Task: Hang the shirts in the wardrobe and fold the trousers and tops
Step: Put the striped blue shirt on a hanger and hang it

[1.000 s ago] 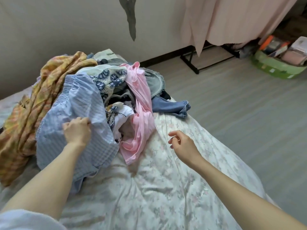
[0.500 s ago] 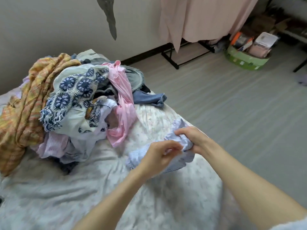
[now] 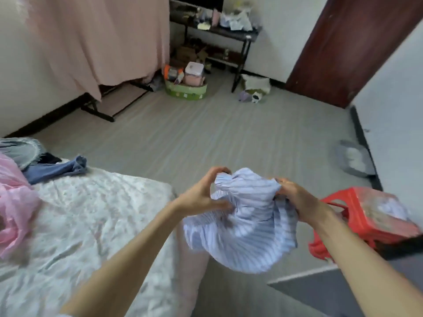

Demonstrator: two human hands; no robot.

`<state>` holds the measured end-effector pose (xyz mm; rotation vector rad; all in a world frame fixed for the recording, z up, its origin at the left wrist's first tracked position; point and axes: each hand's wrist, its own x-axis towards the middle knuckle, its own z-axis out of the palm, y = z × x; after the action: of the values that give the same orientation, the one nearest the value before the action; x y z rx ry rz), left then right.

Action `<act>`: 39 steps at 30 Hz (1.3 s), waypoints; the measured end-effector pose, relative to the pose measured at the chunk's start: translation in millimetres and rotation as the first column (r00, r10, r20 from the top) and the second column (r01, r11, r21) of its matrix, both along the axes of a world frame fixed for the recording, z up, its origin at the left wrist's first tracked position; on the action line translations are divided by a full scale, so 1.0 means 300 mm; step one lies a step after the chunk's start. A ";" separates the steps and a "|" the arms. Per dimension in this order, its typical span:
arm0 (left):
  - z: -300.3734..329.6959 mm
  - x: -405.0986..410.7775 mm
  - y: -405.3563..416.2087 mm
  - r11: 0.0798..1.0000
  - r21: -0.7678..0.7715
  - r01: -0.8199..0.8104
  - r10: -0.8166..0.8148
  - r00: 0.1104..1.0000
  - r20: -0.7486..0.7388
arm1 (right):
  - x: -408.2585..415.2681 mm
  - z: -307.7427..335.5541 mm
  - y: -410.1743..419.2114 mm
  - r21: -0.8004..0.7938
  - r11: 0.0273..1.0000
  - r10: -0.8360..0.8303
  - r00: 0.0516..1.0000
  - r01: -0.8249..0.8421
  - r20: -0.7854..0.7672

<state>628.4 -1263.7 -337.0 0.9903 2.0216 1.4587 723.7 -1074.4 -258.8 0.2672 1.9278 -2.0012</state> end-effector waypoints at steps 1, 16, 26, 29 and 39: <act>0.025 0.053 0.099 0.997 0.055 0.049 -0.050 0.999 0.018 | 0.096 0.023 0.081 -0.001 0.996 -0.088 0.996 0.088 -0.006; 0.235 1.229 1.230 0.731 -0.184 0.657 -0.670 0.641 -0.373 | 1.528 0.044 0.761 0.492 0.491 -0.651 0.678 0.719 -0.341; 0.242 1.662 1.569 0.189 -0.266 0.945 -0.977 0.209 0.049 | 2.023 0.055 0.854 0.517 -0.303 -0.783 0.100 0.801 -0.613; 0.204 1.717 1.692 0.080 -0.573 0.816 -0.996 0.041 -0.080 | 2.161 0.058 0.847 0.439 -0.526 -0.736 -0.131 0.728 -0.665; 0.180 2.072 1.825 0.087 -0.629 0.773 -0.924 -0.173 -0.341 | 2.459 0.070 0.650 0.311 -0.879 -0.466 -0.511 0.362 -0.722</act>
<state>1249.9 -716.3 -283.2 2.4213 0.9878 -0.0665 1461.5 -879.5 -237.7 -1.7128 -0.8825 0.0457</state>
